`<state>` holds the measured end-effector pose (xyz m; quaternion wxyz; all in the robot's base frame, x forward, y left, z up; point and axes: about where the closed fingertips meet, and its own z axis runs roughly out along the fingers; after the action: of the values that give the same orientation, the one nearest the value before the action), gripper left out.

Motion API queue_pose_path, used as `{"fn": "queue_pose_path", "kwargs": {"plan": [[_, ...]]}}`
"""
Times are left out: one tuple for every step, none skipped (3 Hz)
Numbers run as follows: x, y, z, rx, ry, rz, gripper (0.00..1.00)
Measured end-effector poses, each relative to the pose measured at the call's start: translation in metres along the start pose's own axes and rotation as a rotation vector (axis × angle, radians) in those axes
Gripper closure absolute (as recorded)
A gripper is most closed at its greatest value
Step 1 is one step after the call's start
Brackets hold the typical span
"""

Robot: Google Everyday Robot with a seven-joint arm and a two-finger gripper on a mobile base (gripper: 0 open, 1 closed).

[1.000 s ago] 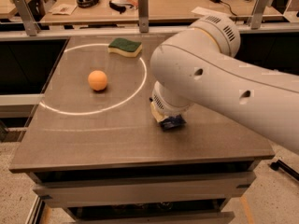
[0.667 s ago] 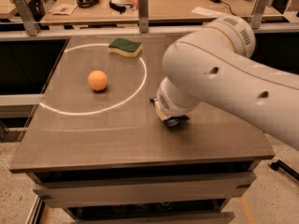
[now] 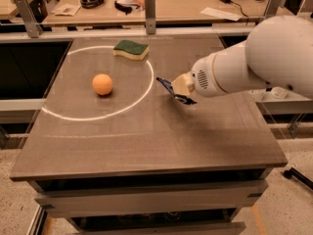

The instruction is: Move rxbar blueberry near orange

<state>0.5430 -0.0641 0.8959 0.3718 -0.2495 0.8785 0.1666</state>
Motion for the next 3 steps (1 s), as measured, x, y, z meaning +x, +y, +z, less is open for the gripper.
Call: {"fn": "queue_pose_path", "kwargs": {"plan": [[-0.017, 0.02, -0.013, -0.226, -0.096, 0.026, 1.0], [-0.026, 0.045, -0.019, -0.394, -0.145, -0.105, 1.0], [-0.03, 0.064, -0.012, -0.444, -0.164, -0.276, 1.0]]}}
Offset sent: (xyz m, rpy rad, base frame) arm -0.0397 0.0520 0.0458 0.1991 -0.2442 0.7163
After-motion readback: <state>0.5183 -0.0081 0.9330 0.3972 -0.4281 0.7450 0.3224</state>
